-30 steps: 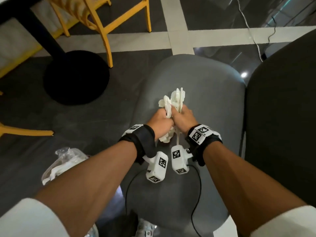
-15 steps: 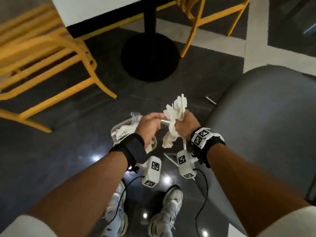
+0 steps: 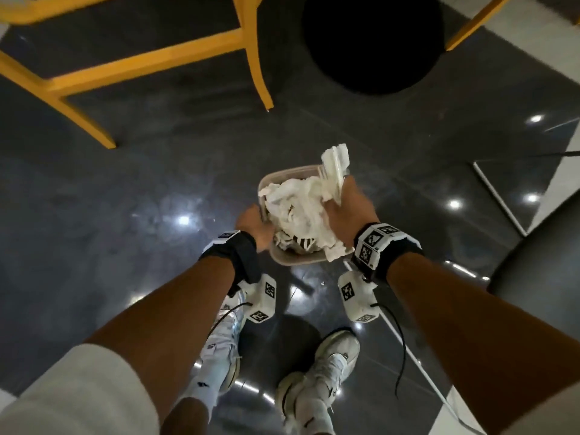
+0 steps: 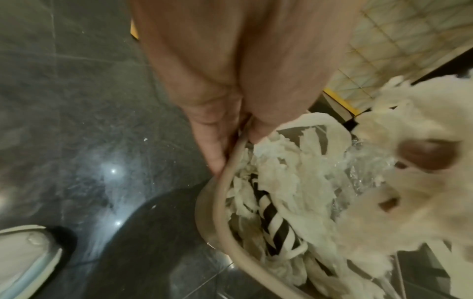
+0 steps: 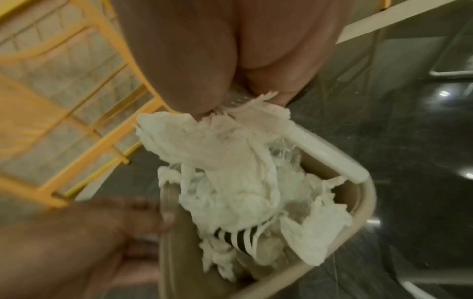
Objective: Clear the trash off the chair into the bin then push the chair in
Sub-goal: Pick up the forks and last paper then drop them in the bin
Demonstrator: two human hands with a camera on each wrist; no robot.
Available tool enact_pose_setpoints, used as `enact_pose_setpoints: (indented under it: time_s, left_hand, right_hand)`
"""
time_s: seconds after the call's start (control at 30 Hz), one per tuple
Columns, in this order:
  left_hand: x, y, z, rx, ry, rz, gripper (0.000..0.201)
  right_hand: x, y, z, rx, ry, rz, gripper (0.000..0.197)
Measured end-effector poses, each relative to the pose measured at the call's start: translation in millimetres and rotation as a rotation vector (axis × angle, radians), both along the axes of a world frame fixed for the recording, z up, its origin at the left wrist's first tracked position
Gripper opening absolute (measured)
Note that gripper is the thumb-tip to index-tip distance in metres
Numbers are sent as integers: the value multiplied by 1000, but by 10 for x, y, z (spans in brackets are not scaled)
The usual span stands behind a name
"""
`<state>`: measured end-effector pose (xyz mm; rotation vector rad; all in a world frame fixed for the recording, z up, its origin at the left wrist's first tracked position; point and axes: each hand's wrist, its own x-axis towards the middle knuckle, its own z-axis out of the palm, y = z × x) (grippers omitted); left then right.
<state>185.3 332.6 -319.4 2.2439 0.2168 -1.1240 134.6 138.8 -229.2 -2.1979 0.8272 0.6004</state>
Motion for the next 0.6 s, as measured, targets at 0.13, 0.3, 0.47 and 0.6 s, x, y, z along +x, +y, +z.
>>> enact_pose_setpoints:
  time_s: [0.13,0.3,0.47,0.6]
  left_hand:
    - [114,-32,-250,-123,-64,37,9]
    - [232,16,-246,-253,-57,40,11]
    - [206,7,-263,-311,2,64,12]
    - [214,-32,-164,-267,0,70,14]
  right_hand:
    - [203,236,-480,-110,-9,242,42]
    - [263,463,-1043,-206,125,413,49]
    - [294,507,-1299,-323,264,479,60]
    - [364,463,-1069,-239,402,492,79]
